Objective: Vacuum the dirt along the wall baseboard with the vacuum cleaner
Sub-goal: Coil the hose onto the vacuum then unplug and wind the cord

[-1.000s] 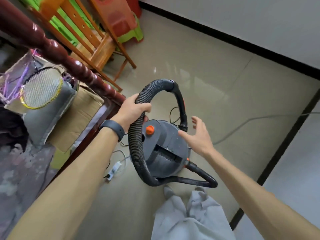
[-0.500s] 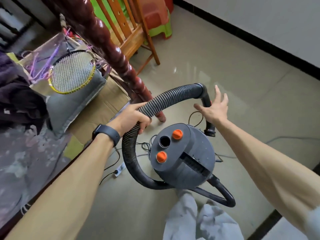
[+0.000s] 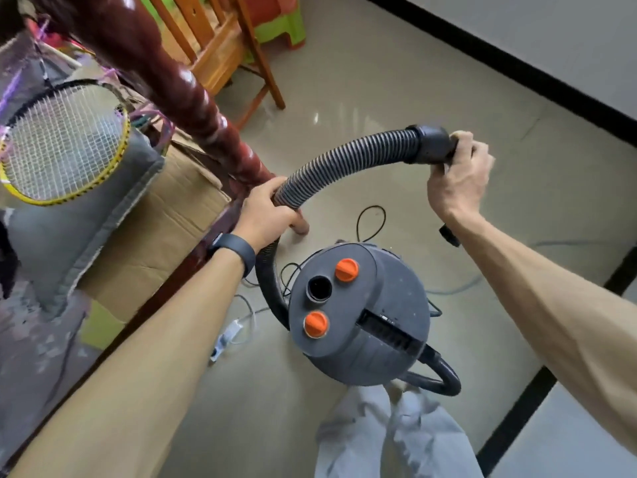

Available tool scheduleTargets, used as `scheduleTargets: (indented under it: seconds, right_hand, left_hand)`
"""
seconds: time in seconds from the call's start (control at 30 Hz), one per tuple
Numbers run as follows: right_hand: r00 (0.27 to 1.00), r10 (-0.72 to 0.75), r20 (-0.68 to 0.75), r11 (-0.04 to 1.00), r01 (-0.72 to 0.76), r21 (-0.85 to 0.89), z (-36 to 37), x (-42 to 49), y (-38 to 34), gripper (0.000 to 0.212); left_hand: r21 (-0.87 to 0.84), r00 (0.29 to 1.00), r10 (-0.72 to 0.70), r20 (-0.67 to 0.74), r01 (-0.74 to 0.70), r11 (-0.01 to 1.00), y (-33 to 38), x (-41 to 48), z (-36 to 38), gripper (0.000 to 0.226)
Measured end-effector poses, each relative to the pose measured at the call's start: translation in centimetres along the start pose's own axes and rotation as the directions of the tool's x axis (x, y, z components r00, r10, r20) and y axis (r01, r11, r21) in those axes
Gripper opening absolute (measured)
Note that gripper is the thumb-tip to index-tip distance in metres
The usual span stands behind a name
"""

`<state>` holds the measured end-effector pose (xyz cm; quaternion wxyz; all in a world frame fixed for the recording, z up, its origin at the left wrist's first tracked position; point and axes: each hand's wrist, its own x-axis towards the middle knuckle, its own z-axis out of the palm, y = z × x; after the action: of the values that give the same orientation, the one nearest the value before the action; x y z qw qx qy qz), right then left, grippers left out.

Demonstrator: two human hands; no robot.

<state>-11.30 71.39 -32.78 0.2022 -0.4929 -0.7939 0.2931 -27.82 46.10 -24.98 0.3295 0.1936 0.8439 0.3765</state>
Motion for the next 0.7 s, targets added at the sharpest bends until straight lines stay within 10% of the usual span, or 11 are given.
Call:
scheduleTargets:
  seconds: [0.33,0.7]
  right_hand:
    - [0.858,0.512,0.023,0.826,-0.486,-0.285,-7.4,-10.8,19.5,0.029]
    - [0.484,0.859,0.164,0.497,-0.867,-0.041,-5.0,-25.0,27.0,0.026]
  left_hand:
    - [0.439,0.902,0.222,0.371,-0.381,0.814,-0.2,8.0,18.6,0.046]
    - [0.658,0.794,-0.029,0.607,-0.481,0.579,-3.1,7.9,33.7,0.051]
